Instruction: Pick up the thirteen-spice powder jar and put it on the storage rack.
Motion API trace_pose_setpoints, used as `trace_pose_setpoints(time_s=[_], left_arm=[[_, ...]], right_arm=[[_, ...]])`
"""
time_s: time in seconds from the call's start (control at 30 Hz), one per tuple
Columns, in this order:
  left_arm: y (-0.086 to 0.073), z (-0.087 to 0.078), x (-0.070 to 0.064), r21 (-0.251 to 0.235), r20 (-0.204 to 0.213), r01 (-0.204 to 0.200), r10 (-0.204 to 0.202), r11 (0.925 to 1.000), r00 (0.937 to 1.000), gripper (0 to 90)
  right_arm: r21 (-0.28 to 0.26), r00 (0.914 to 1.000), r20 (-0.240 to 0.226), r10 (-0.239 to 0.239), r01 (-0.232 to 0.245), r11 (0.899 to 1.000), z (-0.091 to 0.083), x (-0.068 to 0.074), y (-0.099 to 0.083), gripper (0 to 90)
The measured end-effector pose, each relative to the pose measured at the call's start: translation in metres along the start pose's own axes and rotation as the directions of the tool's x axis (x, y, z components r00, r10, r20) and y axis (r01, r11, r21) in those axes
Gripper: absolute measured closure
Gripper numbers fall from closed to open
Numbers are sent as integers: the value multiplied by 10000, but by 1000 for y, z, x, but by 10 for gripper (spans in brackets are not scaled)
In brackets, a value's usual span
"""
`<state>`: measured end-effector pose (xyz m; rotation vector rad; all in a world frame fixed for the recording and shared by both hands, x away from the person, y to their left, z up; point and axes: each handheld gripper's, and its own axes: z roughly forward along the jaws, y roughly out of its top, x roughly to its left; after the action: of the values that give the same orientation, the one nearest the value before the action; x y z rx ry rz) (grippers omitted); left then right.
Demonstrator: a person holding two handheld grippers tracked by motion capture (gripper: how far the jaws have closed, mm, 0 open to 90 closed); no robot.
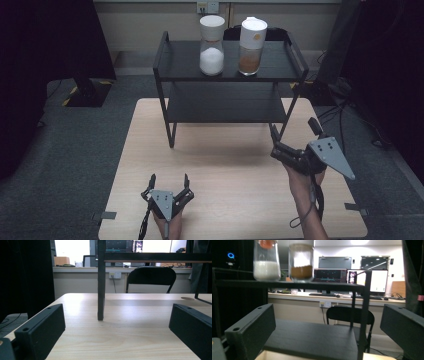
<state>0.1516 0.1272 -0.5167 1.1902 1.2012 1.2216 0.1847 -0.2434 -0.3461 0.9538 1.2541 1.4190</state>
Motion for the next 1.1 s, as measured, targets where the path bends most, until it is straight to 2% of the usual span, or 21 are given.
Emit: trace_pose_setpoints(time_s=[0.2,0.23,0.3,0.47,0.63,0.8,0.97,1.1], left_arm=[[0,-2,1,4,61,3,-3,10000,10000,0],[0,-2,1,4,61,3,-3,10000,10000,0],[0,-2,1,1,60,4,-4,10000,10000,0],[0,-2,1,2,60,9,-10,10000,10000,0],[0,-2,3,3,202,31,-31,10000,9998,0],[0,-3,2,2,127,14,-14,10000,9999,1],[0,-3,2,2,125,9,-9,10000,9999,0],[0,-3,2,0,122,8,-8,10000,9999,1]], right_arm=[[102,9994,289,-214,211,9997,-21,7,-37,0],[102,9994,289,-214,211,9997,-21,7,-37,0],[367,9994,346,32,-45,9993,-28,8,-55,0],[634,9975,592,386,-423,9971,-40,8,-80,0],[926,9962,855,-172,92,9957,-50,9,-100,0],[1181,9933,1116,314,-447,9920,-60,7,-118,0],[1555,9942,1077,51,-219,9876,-64,10,-132,0],[1527,9930,1157,223,-400,9875,-68,11,-141,0]])
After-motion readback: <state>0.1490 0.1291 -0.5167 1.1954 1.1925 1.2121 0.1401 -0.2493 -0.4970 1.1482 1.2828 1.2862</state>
